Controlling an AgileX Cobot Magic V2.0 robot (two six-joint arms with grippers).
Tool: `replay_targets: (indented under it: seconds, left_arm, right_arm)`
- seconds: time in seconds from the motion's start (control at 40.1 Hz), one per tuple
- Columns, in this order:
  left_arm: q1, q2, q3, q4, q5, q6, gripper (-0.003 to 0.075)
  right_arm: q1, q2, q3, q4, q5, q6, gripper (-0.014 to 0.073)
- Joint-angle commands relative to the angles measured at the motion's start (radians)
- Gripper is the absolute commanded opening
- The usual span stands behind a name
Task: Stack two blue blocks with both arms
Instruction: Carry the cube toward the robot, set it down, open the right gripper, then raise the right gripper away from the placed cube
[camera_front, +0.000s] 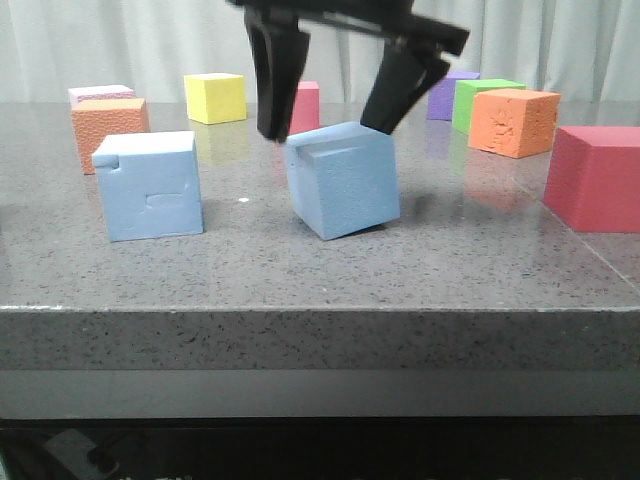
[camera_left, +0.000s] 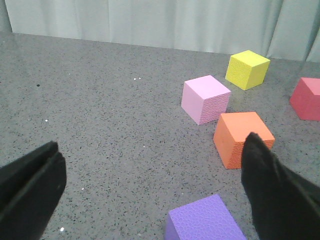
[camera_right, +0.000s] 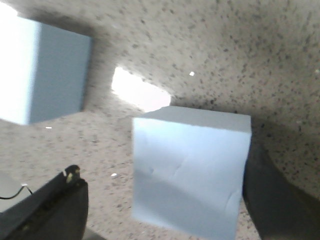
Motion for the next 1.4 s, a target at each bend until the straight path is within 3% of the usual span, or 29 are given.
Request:
replay_targets:
  seconds: [0.0,0.299,0.374,0.424,0.574,0.698,0.972,1.172,1.371]
  left_arm:
    - [-0.006,-0.006,-0.037,-0.002,-0.085,-0.006,0.0692]
    - [-0.006,-0.006,-0.037,-0.002,-0.085,-0.006,0.0692]
    - [-0.006,-0.006,-0.037,-0.002,-0.085,-0.006,0.0692]
    - [-0.006,-0.006,-0.037,-0.002,-0.085,-0.006,0.0692]
    - [-0.006,-0.006,-0.037,-0.002,-0.085,-0.006,0.0692]
    - [-0.006,-0.006,-0.037,-0.002,-0.085,-0.006,0.0692]
    - [-0.006,-0.006,-0.037,-0.002,-0.085,-0.006,0.0692]
    - [-0.006,-0.006,-0.037,-0.002,-0.085,-0.006,0.0692]
    - [-0.006,-0.006,-0.037,-0.008,-0.085,-0.006,0.0692]
  right_arm:
    - [0.003,-0.109,-0.049,0.021,-0.015,-0.011,0.0633]
    - [0.003,-0.182,-0.05,-0.026,-0.001,-0.011,0.063]
    - [0.003,-0.195,-0.05,-0.031,0.001,-0.011,0.059]
    - [0.003,-0.203,-0.05,-0.035,0.003,-0.011,0.0521]
    - [0.003,-0.22,-0.05,-0.037,0.004,-0.011,0.0173]
    - [0.003,-0.23,-0.05,-0.037,0.0,-0.011,-0.0063]
    - [-0.04,-0.271,-0.05,-0.041,-0.002,-0.011,-0.0069]
    - [-0.218,-0.344,-0.028,-0.045,0.04,-0.011,-0.0069]
    - [-0.394,-0.481,0.102,-0.115,0.012,-0.013,-0.0069]
